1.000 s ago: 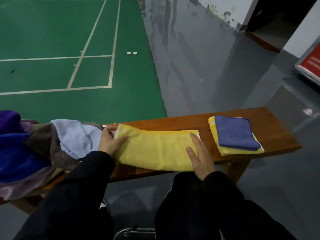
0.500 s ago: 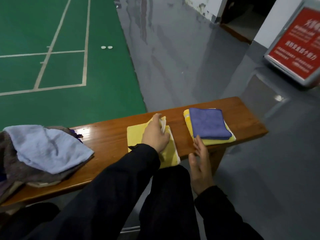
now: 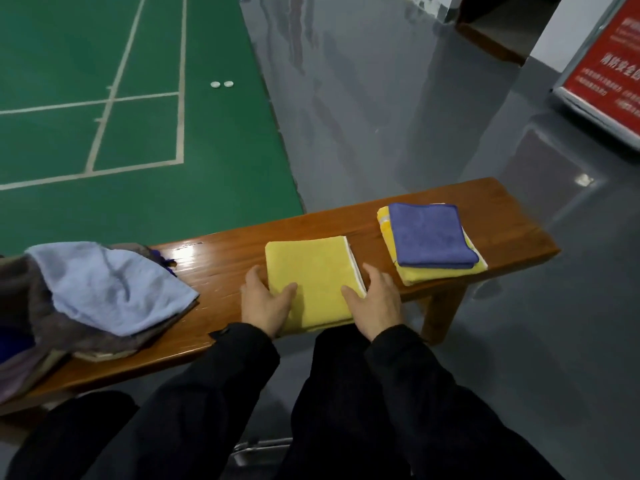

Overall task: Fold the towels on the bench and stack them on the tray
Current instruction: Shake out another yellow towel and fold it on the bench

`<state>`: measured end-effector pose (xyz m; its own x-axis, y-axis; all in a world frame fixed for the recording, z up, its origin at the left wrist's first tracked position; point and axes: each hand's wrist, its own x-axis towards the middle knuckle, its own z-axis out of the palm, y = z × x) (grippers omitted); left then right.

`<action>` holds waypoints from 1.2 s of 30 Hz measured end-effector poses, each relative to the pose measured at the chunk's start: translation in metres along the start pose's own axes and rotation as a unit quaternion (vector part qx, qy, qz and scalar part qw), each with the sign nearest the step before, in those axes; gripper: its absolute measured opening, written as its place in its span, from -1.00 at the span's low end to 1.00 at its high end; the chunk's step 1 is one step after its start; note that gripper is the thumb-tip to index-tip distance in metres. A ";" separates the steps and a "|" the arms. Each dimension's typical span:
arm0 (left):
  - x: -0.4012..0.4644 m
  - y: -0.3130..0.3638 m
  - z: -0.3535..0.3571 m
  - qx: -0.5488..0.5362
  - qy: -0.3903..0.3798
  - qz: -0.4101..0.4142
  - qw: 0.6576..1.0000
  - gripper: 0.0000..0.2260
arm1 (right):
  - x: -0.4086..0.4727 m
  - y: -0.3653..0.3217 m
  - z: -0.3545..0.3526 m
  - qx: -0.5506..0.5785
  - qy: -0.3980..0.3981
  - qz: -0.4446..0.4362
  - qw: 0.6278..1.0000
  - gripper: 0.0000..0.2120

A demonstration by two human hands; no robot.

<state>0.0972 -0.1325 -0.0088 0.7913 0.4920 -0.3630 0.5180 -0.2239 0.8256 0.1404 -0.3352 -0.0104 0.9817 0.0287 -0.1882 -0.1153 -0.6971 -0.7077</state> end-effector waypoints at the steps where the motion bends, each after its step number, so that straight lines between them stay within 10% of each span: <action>1: -0.003 0.003 0.001 -0.081 -0.009 -0.043 0.996 0.04 | 0.002 -0.004 0.003 0.008 -0.006 0.022 1.000 -0.41; 5: -0.027 0.038 0.008 -0.313 -0.127 -0.156 0.928 -0.48 | 0.001 -0.008 -0.001 0.082 -0.030 0.062 0.994 -0.46; 8: -0.046 0.071 0.014 -0.337 -0.225 -0.085 0.910 -0.56 | -0.007 -0.009 -0.016 0.250 -0.101 0.109 0.957 -0.25; 10: -0.058 0.097 0.019 -0.355 -0.266 -0.043 0.895 -0.53 | -0.009 -0.008 -0.028 0.417 -0.141 0.149 0.886 -0.12; 13: -0.067 0.130 0.029 -0.368 -0.320 -0.010 0.873 -0.46 | -0.009 -0.010 -0.059 0.600 -0.183 0.170 0.760 -0.51; 22: -0.039 0.162 0.095 -0.456 -0.337 -0.059 0.821 -0.63 | 0.040 0.016 -0.166 0.480 0.044 0.055 0.874 -0.66; 28: -0.018 0.180 0.137 -0.421 -0.312 -0.057 0.850 -0.60 | 0.085 0.022 -0.203 0.385 0.088 0.039 0.918 -0.66; 32: 0.001 0.158 0.158 0.003 -0.097 0.119 0.988 -0.24 | 0.108 0.048 -0.196 0.031 0.131 0.094 0.986 -0.44; 34: 0.004 0.139 0.164 0.181 -0.003 0.312 0.933 -0.36 | 0.105 0.058 -0.186 -0.125 0.199 -0.003 0.972 -0.46; 36: 0.011 0.130 0.171 0.266 -0.066 0.397 0.876 -0.49 | 0.106 0.062 -0.171 -0.166 0.153 -0.117 0.967 -0.51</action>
<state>0.2288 -0.2997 0.0207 0.9834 -0.0903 0.1573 -0.1617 -0.8292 0.5351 0.2632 -0.4979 0.0427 0.9798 0.0364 0.1965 0.1212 -0.8900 -0.4396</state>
